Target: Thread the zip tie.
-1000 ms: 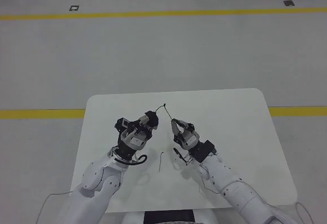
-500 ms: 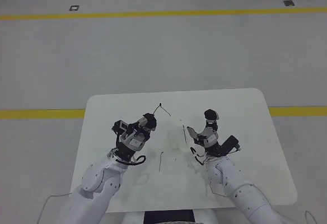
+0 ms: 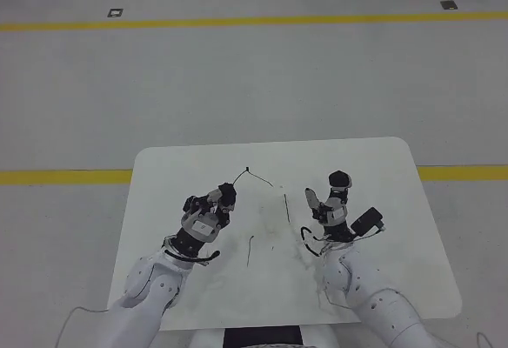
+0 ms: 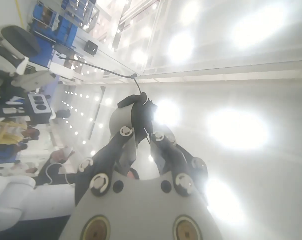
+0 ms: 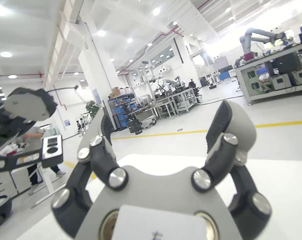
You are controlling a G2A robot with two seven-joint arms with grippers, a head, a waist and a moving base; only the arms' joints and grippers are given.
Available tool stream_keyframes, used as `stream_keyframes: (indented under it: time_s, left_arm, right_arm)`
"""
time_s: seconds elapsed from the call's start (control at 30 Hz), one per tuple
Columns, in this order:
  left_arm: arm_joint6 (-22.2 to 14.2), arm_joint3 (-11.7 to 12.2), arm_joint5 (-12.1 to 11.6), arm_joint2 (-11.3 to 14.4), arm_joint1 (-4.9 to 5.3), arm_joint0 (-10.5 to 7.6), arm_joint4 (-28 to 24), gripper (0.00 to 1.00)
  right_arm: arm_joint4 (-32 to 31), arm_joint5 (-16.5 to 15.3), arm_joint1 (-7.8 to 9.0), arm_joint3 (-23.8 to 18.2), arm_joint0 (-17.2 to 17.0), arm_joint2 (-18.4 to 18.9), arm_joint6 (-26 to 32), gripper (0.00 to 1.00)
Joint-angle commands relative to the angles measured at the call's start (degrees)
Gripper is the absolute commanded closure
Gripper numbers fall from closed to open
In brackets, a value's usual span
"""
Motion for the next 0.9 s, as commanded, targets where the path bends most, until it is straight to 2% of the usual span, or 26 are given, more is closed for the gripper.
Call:
stream_keyframes:
  time_s: [0.0,0.13,0.2,0.37,0.87]
  left_arm:
    - [-1.90,0.82,0.69,0.03,-0.06,-0.15,-2.36,1.00]
    - [-4.78,1.56,1.74,0.48,-0.25,-0.52,-6.04,1.00]
    - [-4.72,1.92,1.36,0.40,-0.31,-0.54,-6.30,1.00]
    - [-5.38,0.80,0.59,1.42,-0.66,0.45,-9.60,1.00]
    - [-5.40,0.75,0.42,1.44,-0.68,0.55,-9.65,1.00]
  right_arm:
    - [3.86,0.00,1.09,-1.04,0.19,-0.62,0.98,0.00]
    - [8.11,0.00,3.27,-2.08,0.77,-2.18,1.83,0.00]
    - [9.29,0.00,4.48,-1.72,1.21,-2.78,1.06,0.00]
    - [16.92,0.00,7.25,-3.60,2.03,-4.75,0.56,0.00]
    - [16.92,0.00,7.25,-3.60,2.03,-4.75,0.56,0.00]
